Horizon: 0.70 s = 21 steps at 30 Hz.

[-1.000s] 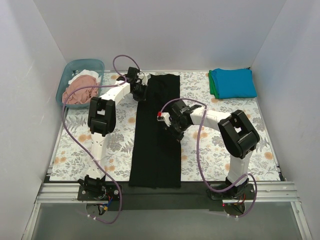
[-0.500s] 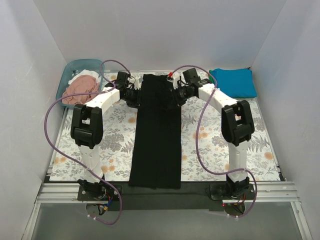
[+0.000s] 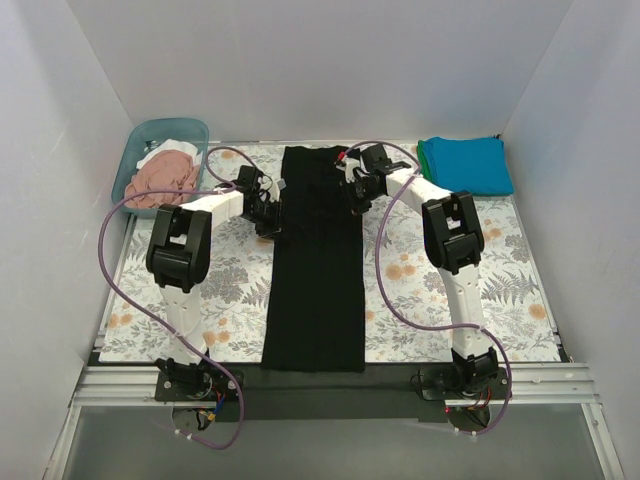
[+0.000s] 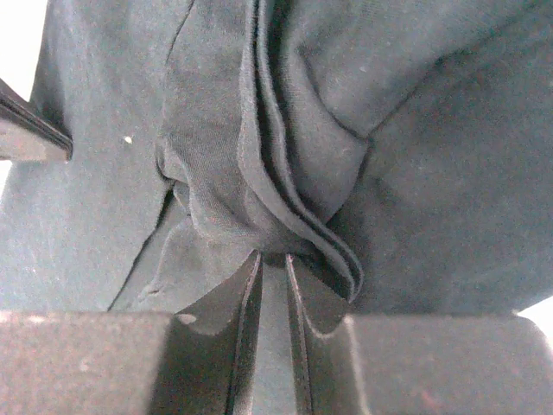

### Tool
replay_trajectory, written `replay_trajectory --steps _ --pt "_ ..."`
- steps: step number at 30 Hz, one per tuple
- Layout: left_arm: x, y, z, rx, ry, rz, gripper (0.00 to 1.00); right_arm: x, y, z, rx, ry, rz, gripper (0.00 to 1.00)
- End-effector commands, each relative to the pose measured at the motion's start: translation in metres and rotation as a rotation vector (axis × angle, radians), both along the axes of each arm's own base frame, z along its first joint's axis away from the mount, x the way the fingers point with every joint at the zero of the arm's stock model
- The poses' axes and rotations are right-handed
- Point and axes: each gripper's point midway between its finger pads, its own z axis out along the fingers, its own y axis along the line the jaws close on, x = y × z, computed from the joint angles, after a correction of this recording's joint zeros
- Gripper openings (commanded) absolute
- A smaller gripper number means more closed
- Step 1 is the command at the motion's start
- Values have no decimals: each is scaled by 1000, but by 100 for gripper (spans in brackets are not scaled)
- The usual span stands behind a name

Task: Fold and stack the t-shirts
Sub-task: Fold the tshirt

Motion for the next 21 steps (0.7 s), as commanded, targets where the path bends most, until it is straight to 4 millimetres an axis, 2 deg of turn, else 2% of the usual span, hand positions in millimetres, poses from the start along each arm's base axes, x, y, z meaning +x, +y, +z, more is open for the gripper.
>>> replay_trajectory --steps 1,2,5,8,12,15,16,18,19,20,21 --pt "28 10 -13 54 -48 26 6 37 -11 -8 -34 -72 -68 24" --pt "31 12 -19 57 -40 31 6 39 -11 -11 -36 -74 -71 24" --pt "42 12 -20 39 -43 36 6 52 -13 -13 -43 -98 -83 24" --pt "53 10 -15 35 -69 31 6 62 -15 -17 -42 -110 -91 24" --pt "63 10 -12 39 -82 26 6 79 -11 0 -23 -166 -90 27" --pt "67 3 12 -5 -104 1 9 84 -8 34 2 -236 -73 38" --pt "69 2 34 -16 -130 -4 13 83 -8 61 22 -282 -56 48" --pt "72 1 60 -21 -194 -35 16 77 -8 93 44 -334 -32 59" --pt "73 1 78 -26 -244 -55 19 70 -10 102 46 -342 -20 65" --pt "68 3 110 -39 -316 -74 22 64 -12 142 60 -425 2 68" --pt "66 4 131 -51 -381 -92 31 58 -14 159 65 -458 15 72"
